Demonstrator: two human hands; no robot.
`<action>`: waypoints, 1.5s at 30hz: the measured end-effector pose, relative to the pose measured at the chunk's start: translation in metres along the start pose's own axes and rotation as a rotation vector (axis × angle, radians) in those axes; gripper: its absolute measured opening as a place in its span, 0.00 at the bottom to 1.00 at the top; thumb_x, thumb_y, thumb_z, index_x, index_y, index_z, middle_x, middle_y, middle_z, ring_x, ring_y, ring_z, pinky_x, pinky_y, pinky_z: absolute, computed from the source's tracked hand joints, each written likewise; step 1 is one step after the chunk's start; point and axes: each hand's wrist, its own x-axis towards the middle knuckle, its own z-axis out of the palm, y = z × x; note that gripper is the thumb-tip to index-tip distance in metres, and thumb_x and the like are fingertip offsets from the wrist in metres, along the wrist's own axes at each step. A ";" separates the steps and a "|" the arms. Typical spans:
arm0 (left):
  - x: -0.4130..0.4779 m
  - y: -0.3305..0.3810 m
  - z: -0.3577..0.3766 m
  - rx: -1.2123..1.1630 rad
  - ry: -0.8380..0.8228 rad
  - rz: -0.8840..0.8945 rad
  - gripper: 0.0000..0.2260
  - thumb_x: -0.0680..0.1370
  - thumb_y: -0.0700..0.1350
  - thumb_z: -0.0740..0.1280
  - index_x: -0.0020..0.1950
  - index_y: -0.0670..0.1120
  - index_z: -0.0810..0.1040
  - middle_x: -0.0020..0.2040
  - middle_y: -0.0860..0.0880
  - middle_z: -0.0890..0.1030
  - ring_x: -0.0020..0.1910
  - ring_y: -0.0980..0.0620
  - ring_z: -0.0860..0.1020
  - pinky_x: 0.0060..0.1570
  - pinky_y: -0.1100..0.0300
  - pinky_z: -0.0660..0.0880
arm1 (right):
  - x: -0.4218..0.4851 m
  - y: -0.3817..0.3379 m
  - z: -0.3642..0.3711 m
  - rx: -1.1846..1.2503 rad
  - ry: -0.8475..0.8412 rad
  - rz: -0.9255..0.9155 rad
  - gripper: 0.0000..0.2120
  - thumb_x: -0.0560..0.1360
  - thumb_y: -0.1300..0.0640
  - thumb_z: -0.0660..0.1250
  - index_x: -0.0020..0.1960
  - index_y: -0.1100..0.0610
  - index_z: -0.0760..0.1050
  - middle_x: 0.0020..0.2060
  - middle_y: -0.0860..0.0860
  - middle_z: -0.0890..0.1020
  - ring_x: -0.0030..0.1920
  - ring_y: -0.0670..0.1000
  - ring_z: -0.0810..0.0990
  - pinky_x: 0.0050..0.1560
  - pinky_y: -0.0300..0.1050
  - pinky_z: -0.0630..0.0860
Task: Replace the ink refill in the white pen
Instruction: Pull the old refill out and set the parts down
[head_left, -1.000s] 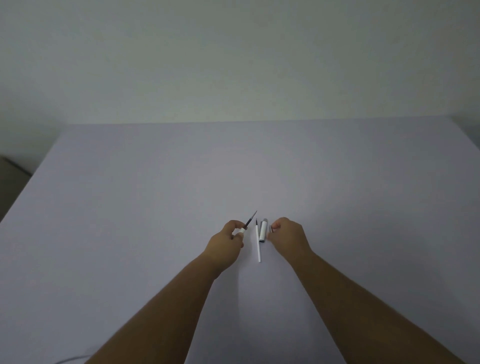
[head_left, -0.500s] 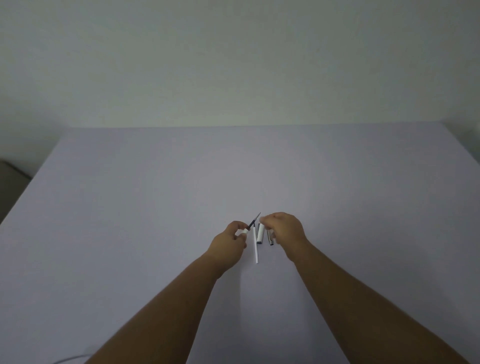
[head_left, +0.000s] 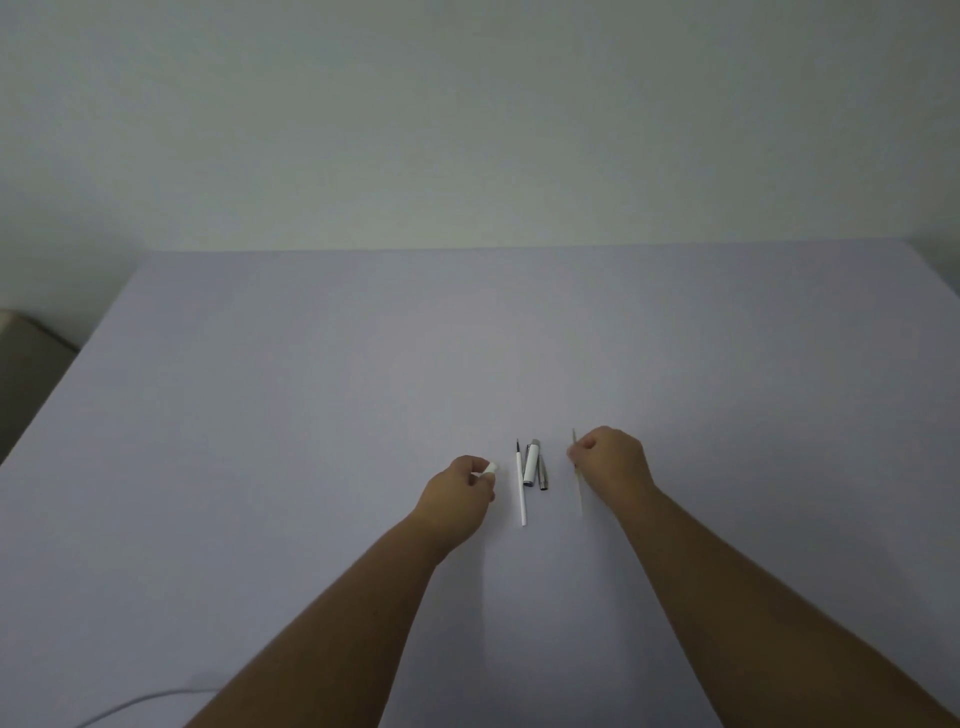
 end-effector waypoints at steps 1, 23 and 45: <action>0.001 -0.001 0.000 0.002 -0.003 -0.005 0.11 0.79 0.46 0.57 0.59 0.49 0.73 0.44 0.52 0.78 0.40 0.52 0.74 0.41 0.60 0.73 | 0.000 0.003 0.004 -0.014 -0.013 0.000 0.11 0.73 0.58 0.66 0.32 0.56 0.74 0.40 0.58 0.83 0.45 0.58 0.79 0.41 0.41 0.68; -0.003 0.001 -0.003 0.126 0.042 0.066 0.11 0.78 0.46 0.61 0.61 0.49 0.73 0.52 0.47 0.77 0.48 0.45 0.78 0.51 0.52 0.77 | -0.020 -0.006 0.022 -0.067 0.038 -0.100 0.10 0.73 0.52 0.64 0.36 0.57 0.76 0.40 0.57 0.82 0.46 0.59 0.80 0.44 0.48 0.75; -0.008 -0.018 -0.010 0.166 0.125 0.077 0.06 0.74 0.47 0.68 0.51 0.51 0.78 0.44 0.53 0.78 0.39 0.54 0.75 0.37 0.64 0.71 | -0.047 -0.037 0.043 0.512 -0.016 0.011 0.06 0.71 0.57 0.65 0.40 0.58 0.78 0.30 0.49 0.79 0.35 0.50 0.79 0.34 0.40 0.72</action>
